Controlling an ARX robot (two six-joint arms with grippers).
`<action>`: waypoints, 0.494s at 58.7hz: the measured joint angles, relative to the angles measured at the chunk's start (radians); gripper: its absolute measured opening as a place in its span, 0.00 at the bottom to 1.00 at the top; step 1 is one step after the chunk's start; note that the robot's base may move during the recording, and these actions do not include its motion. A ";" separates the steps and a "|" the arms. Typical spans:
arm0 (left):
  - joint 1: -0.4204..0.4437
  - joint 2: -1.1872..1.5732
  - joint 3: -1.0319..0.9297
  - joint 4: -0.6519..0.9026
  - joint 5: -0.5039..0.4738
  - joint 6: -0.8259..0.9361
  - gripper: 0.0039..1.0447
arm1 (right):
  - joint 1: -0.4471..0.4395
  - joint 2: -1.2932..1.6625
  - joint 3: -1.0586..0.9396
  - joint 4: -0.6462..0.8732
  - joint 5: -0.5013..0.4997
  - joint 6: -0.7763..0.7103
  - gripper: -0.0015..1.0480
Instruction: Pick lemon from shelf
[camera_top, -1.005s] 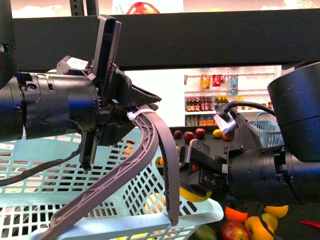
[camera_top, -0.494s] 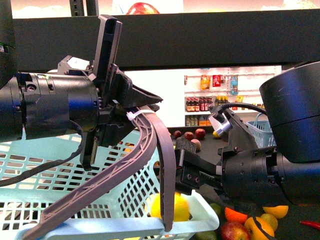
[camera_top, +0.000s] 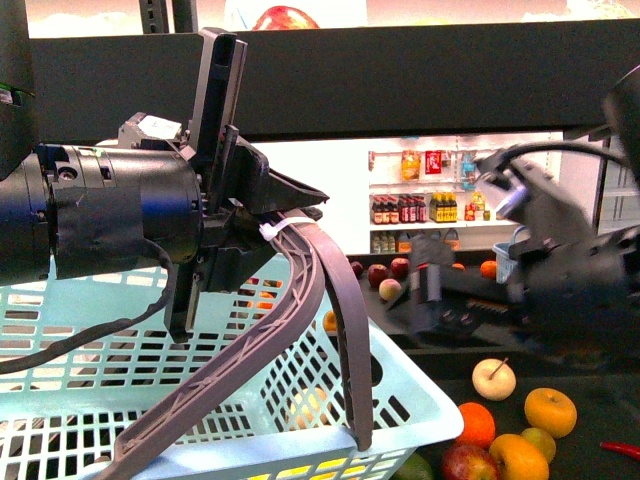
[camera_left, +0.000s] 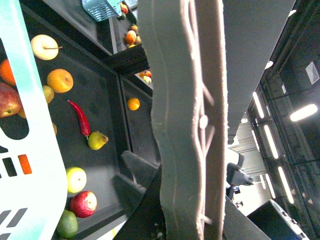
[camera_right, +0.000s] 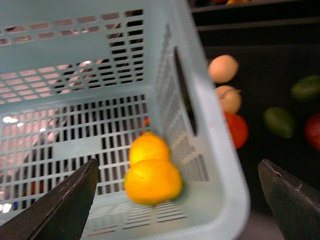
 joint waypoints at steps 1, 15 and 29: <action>0.000 0.000 0.000 0.000 0.000 0.000 0.08 | -0.015 -0.019 -0.008 -0.001 -0.002 -0.011 0.93; 0.000 0.000 0.000 0.000 -0.007 0.004 0.08 | -0.159 -0.296 -0.166 -0.044 0.008 -0.103 0.93; 0.000 0.000 0.000 0.000 -0.003 0.001 0.08 | -0.267 -0.675 -0.392 -0.109 0.023 -0.131 0.93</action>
